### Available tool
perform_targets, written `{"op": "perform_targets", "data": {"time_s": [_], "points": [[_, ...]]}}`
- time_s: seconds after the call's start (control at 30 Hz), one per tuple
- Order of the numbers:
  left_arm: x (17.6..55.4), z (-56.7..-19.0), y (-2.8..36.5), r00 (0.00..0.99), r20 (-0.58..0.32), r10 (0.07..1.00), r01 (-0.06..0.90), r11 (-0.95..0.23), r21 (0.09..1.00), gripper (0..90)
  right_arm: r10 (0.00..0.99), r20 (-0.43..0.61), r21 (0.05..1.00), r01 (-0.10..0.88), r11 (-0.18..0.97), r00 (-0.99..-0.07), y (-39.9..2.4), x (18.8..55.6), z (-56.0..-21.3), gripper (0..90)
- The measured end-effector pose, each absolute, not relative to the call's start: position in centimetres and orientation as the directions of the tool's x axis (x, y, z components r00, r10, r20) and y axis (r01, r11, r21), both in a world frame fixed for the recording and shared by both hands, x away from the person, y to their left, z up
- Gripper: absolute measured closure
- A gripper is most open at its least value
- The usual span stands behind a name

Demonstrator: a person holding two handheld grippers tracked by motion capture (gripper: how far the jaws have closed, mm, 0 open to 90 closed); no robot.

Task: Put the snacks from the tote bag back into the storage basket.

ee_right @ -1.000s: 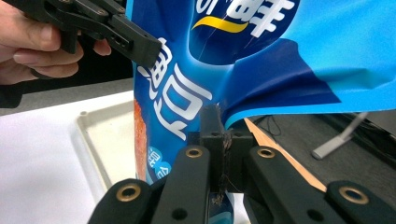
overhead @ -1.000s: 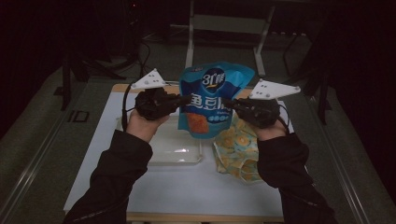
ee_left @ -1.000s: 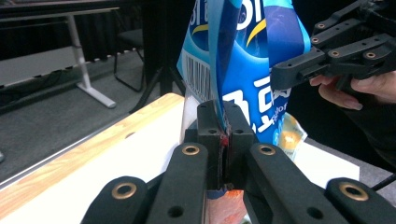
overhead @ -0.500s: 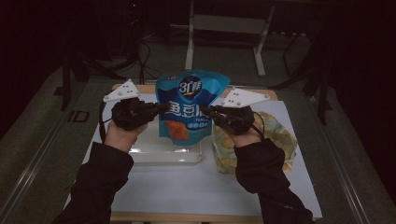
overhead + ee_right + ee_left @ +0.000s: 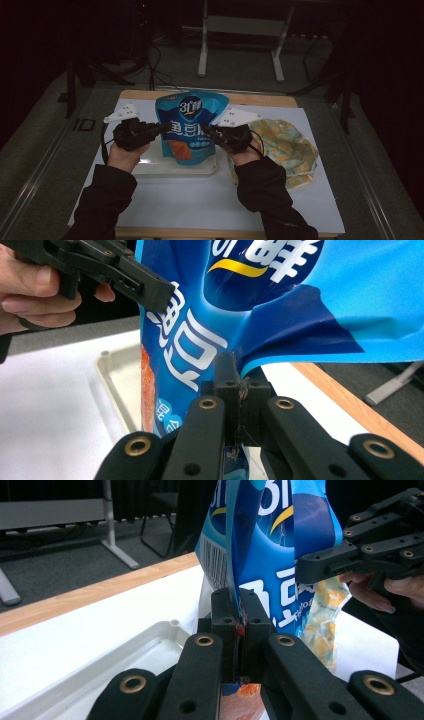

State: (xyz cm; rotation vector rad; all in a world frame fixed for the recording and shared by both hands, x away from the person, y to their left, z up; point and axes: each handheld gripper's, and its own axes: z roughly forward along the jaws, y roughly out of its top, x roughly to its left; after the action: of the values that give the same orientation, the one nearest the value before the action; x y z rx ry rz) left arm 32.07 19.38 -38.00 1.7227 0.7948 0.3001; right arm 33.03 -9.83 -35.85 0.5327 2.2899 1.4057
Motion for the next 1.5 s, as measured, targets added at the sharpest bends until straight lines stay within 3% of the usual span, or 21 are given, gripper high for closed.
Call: {"op": "perform_targets", "data": {"time_s": [0.63, 1.3, 1.43, 1.5], "points": [[33.3, -43.5, 19.5, 0.718, -0.272, 0.641, 0.412, -0.075, 0.908, 89.0, 0.532, -0.081, 0.892, 0.178, 0.416, -0.843, -9.6, 34.4, -40.9, 89.5], [31.2, -45.3, 19.7, 0.745, -0.206, 0.635, 0.357, -0.118, 0.927, 86.4, 0.516, -0.062, 0.895, 0.181, 0.407, -0.854, -10.0, 33.1, -43.1, 89.0], [31.0, -45.4, 19.7, 0.74, -0.212, 0.638, 0.361, -0.111, 0.926, 84.8, 0.516, -0.043, 0.9, 0.191, 0.392, -0.856, -10.3, 33.0, -43.3, 87.9], [31.0, -45.4, 19.8, 0.732, -0.227, 0.642, 0.381, -0.11, 0.918, 79.4, 0.512, -0.044, 0.901, 0.187, 0.391, -0.858, -10.4, 33.0, -43.2, 80.9]]}}
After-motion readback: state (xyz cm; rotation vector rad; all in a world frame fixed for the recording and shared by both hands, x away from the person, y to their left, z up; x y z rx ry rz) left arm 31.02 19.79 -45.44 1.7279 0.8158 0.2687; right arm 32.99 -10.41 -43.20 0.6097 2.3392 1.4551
